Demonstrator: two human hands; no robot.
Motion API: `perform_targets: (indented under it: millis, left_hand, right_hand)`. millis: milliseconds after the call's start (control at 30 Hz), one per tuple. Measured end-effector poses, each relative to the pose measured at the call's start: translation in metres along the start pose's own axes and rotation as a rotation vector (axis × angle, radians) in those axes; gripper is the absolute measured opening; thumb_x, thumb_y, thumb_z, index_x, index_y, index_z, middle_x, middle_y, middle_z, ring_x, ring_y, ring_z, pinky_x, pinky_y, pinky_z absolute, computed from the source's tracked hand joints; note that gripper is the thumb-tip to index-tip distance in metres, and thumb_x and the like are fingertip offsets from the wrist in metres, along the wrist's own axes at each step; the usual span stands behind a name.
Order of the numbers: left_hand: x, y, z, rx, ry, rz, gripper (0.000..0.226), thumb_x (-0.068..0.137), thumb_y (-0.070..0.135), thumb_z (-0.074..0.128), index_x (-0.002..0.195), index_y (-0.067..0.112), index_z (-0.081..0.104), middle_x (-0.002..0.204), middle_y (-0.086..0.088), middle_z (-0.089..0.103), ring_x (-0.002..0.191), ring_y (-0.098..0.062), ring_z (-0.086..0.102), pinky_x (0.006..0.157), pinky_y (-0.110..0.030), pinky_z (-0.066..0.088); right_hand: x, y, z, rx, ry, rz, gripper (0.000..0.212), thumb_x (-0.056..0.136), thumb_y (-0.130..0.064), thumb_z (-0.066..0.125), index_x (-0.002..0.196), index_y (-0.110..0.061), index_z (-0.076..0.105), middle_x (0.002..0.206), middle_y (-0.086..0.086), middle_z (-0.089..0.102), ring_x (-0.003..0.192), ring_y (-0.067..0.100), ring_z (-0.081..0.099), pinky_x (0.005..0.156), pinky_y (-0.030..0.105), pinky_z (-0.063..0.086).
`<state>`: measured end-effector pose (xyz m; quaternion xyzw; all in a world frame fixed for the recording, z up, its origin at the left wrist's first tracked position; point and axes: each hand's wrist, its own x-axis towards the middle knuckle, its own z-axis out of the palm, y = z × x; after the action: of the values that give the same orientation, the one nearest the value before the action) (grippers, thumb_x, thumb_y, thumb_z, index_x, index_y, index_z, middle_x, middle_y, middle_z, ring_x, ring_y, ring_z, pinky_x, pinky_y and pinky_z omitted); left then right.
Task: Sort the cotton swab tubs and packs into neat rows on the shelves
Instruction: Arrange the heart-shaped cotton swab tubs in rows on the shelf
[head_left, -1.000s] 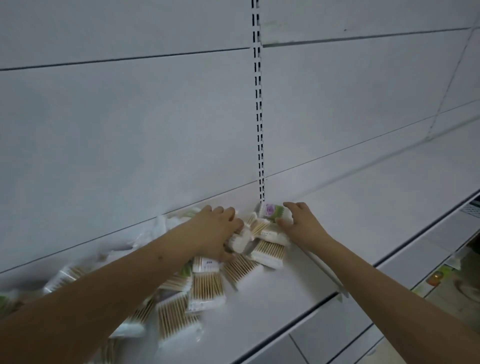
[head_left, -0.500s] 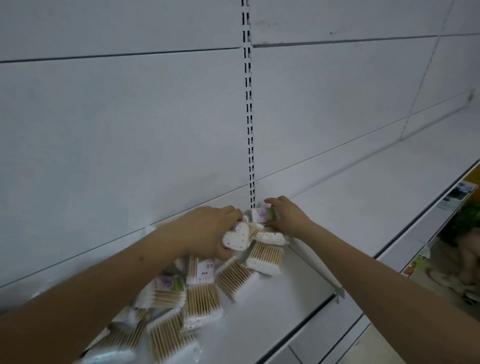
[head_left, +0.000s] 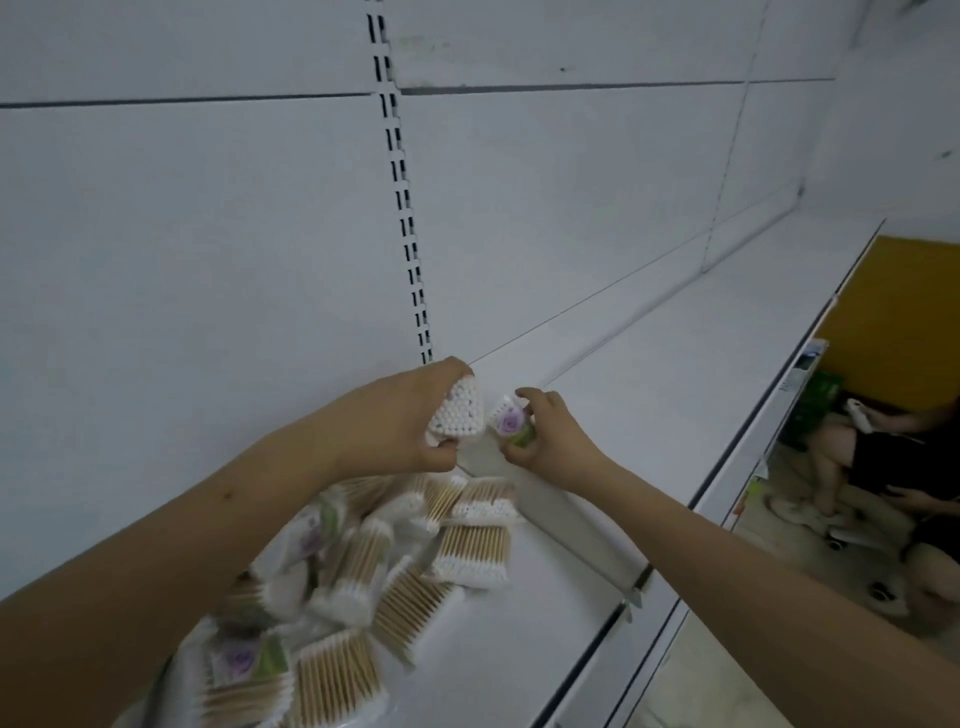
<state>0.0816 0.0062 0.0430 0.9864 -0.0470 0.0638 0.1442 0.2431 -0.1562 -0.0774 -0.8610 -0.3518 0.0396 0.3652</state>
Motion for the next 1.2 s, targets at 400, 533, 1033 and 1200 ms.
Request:
perform_targets:
  millis: [400, 533, 1033, 1200]
  left_hand:
    - [0.11, 0.02, 0.045, -0.027, 0.085, -0.101, 0.06, 0.085, 0.029, 0.075, 0.137, 0.029, 0.044, 0.128, 0.012, 0.05, 0.111, -0.002, 0.048, 0.082, -0.002, 0.033]
    - [0.178, 0.041, 0.062, 0.014, 0.105, -0.14, 0.057, 0.085, 0.03, 0.073, 0.134, 0.029, 0.046, 0.124, 0.013, 0.055, 0.109, -0.006, 0.052, 0.081, -0.012, 0.038]
    - [0.428, 0.111, 0.141, 0.047, 0.047, -0.144, 0.059, 0.09, 0.041, 0.066, 0.14, 0.035, 0.036, 0.124, 0.011, 0.055, 0.101, -0.009, 0.056, 0.086, -0.028, 0.046]
    - [0.497, 0.111, 0.164, -0.035, 0.089, -0.112, 0.06, 0.089, 0.042, 0.067, 0.141, 0.036, 0.035, 0.121, 0.013, 0.053, 0.096, -0.009, 0.053, 0.081, -0.026, 0.04]
  right_hand:
    - [0.032, 0.086, -0.075, 0.349, 0.015, 0.032, 0.051, 0.081, -0.025, 0.079, 0.119, -0.023, 0.044, 0.102, -0.01, 0.061, 0.083, -0.005, 0.059, 0.059, 0.005, 0.045]
    - [0.058, 0.137, -0.123, 0.425, 0.029, -0.019, 0.064, 0.082, -0.025, 0.079, 0.127, -0.032, 0.036, 0.108, -0.013, 0.057, 0.084, -0.004, 0.061, 0.064, 0.008, 0.048]
    - [0.154, 0.334, -0.281, 0.421, 0.204, 0.058, 0.062, 0.08, -0.019, 0.081, 0.124, -0.028, 0.038, 0.11, -0.005, 0.059, 0.083, -0.008, 0.06, 0.069, 0.009, 0.048]
    - [0.193, 0.367, -0.31, 0.399, 0.259, 0.062, 0.062, 0.081, -0.022, 0.081, 0.126, -0.03, 0.039, 0.113, -0.007, 0.058, 0.091, 0.001, 0.062, 0.071, 0.012, 0.052]
